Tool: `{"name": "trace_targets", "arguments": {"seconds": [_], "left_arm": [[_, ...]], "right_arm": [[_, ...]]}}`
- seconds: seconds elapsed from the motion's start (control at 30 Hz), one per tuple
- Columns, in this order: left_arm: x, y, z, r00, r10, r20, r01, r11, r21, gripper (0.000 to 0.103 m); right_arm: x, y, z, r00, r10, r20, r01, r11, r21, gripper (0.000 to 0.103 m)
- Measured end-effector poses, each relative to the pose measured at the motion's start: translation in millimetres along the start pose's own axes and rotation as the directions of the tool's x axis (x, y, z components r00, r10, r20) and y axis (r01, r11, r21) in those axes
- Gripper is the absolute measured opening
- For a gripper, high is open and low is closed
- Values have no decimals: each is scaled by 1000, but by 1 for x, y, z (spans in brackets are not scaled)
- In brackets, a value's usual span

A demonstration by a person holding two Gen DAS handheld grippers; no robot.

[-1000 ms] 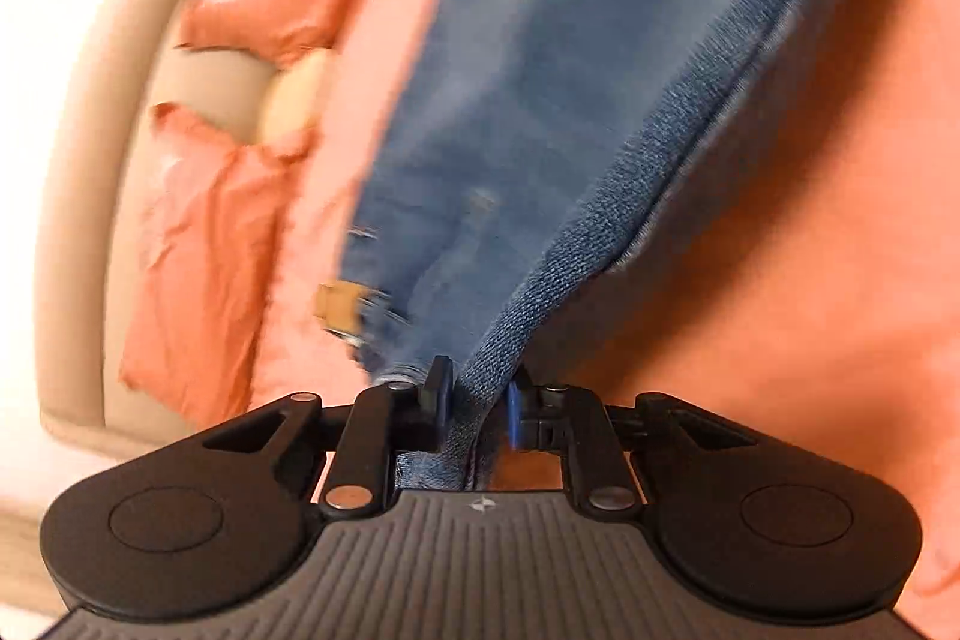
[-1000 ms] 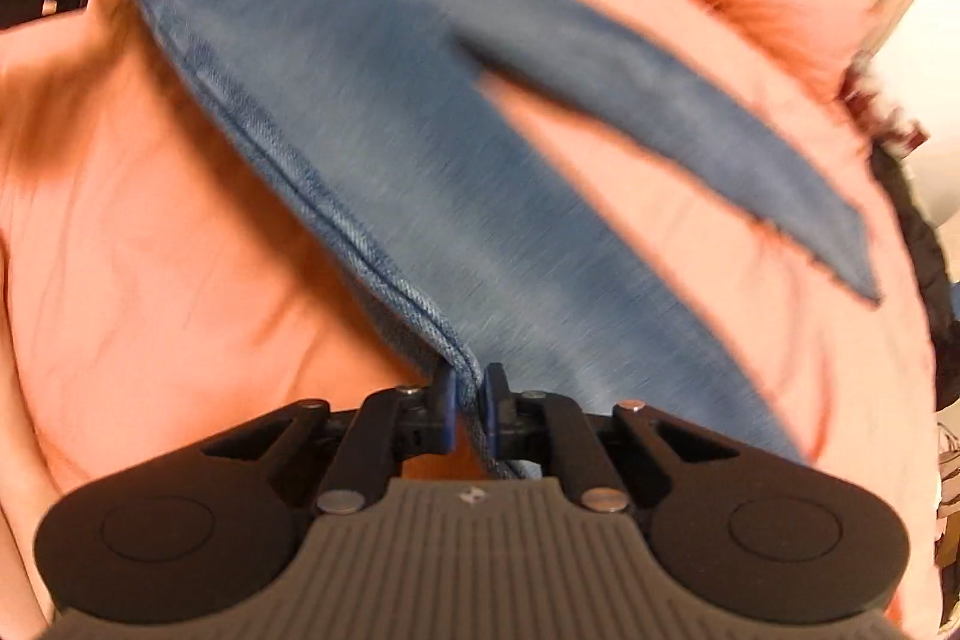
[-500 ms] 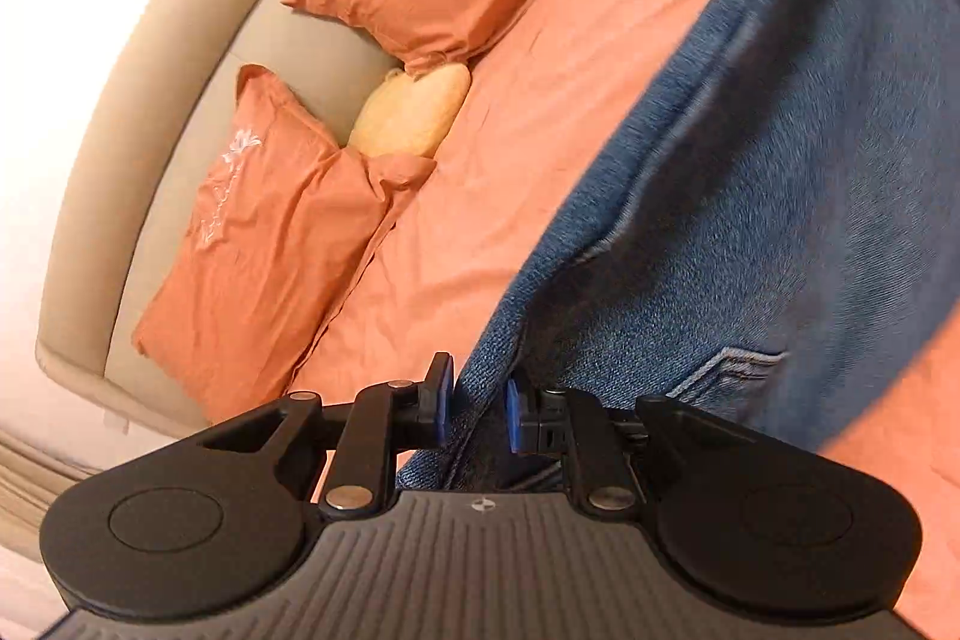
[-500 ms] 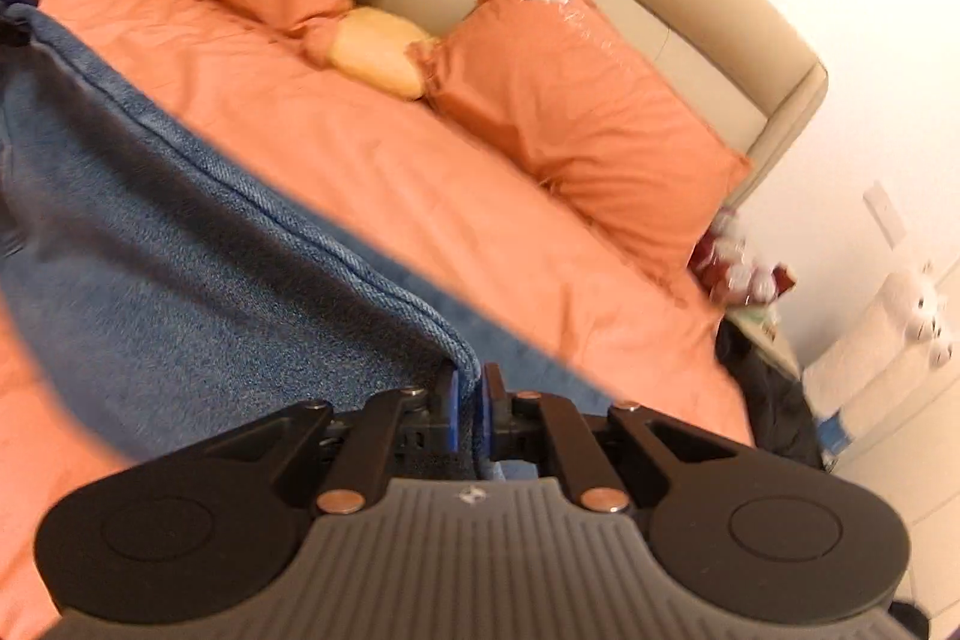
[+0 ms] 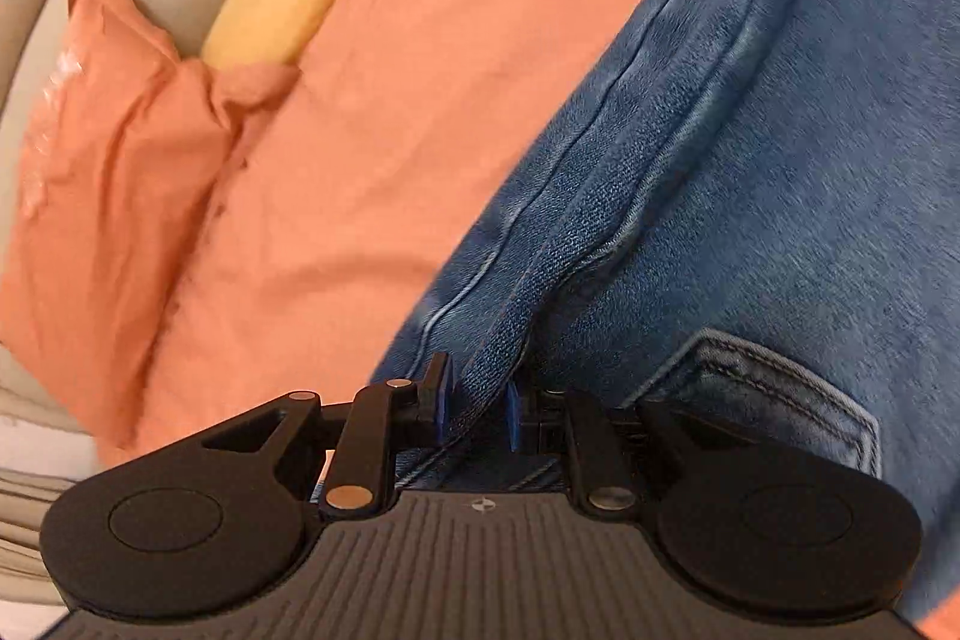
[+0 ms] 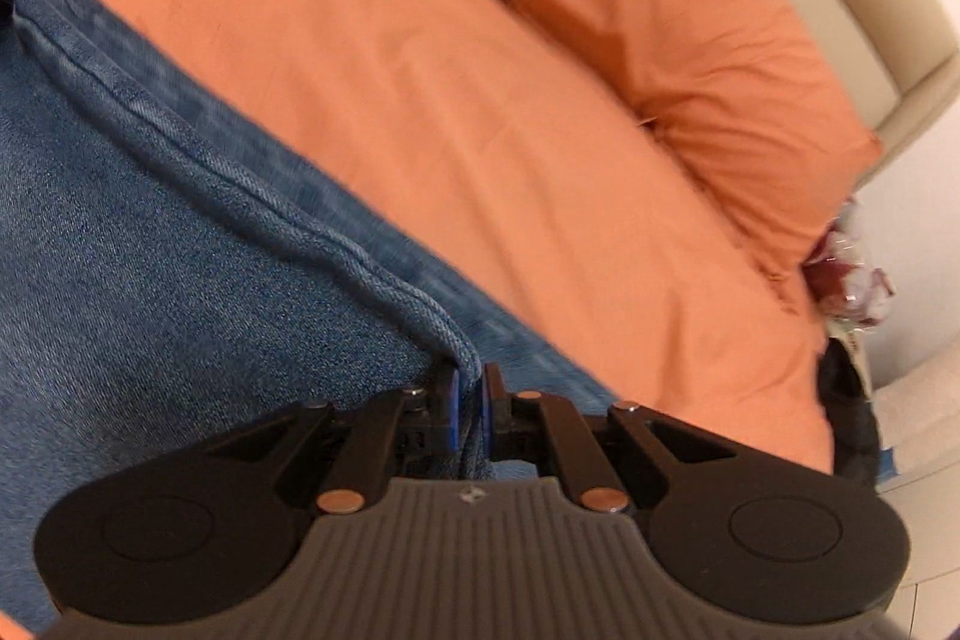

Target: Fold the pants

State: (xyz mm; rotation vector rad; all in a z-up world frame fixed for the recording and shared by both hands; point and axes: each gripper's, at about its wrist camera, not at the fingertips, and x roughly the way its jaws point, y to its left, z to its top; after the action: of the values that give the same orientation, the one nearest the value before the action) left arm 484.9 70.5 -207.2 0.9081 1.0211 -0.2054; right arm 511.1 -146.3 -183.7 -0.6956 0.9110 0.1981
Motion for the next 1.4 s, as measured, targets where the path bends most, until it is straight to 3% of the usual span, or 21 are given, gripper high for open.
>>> {"name": "trace_targets", "arguments": {"seconds": [0.1, 0.27, 0.37, 0.5, 0.63, 0.7, 0.77, 0.8, 0.83, 0.87, 1.0, 1.03, 1.2, 1.4], "left_arm": [[5, 4, -2, 1000, -9, 11, 9, 1000, -17, 20], [-25, 24, -14, 996, 1, 91, 6, 997, -81, 20], [-15, 38, -10, 998, -35, 58, 42, 993, -114, 20], [9, 39, 12, 1000, -12, 23, 15, 985, -174, 20], [30, 21, 23, 999, 14, -41, -19, 993, -117, 25], [29, 16, 22, 998, 52, -42, -56, 993, -105, 35], [24, 21, 19, 997, 68, -28, -71, 990, -126, 60], [18, 27, 17, 998, 59, -18, -61, 987, -150, 91], [12, 34, 14, 999, 34, -2, -34, 983, -179, 99], [4, 41, 11, 1000, 8, 16, -5, 980, -201, 101], [-34, 50, -3, 999, -3, 55, 15, 975, -221, 101], [-46, 47, -7, 998, -4, 59, 17, 975, -221, 96], [-97, 12, -21, 998, 25, 62, -12, 980, -199, 90], [-145, -45, -43, 988, -87, 125, 115, 965, -237, 75]], "right_arm": [[8, 0, -3, 1000, 6, 7, -6, 1000, 1, 0], [-26, -15, 8, 995, -42, 92, 37, 997, 60, 0], [-10, -22, 26, 997, -9, 71, 3, 997, 80, 0], [29, -14, 39, 999, -33, 32, 31, 997, 73, 0], [58, -13, 38, 999, 17, -43, -13, 996, 87, 0], [63, -19, 38, 997, 50, -54, -43, 990, 133, 1], [61, -27, 38, 996, 72, -60, -59, 980, 187, 3], [61, -32, 39, 995, 74, -61, -60, 977, 206, 16], [57, -36, 39, 996, 68, -58, -53, 974, 221, 26], [51, -40, 38, 996, 70, -47, -57, 970, 237, 45], [15, -55, 25, 994, 109, -15, -99, 948, 303, 49], [4, -57, 19, 992, 123, -7, -114, 941, 317, 49], [-53, -56, -33, 984, 181, 9, -172, 922, 348, 48], [-113, -30, -127, 980, 197, -30, -175, 921, 347, 47]]}}
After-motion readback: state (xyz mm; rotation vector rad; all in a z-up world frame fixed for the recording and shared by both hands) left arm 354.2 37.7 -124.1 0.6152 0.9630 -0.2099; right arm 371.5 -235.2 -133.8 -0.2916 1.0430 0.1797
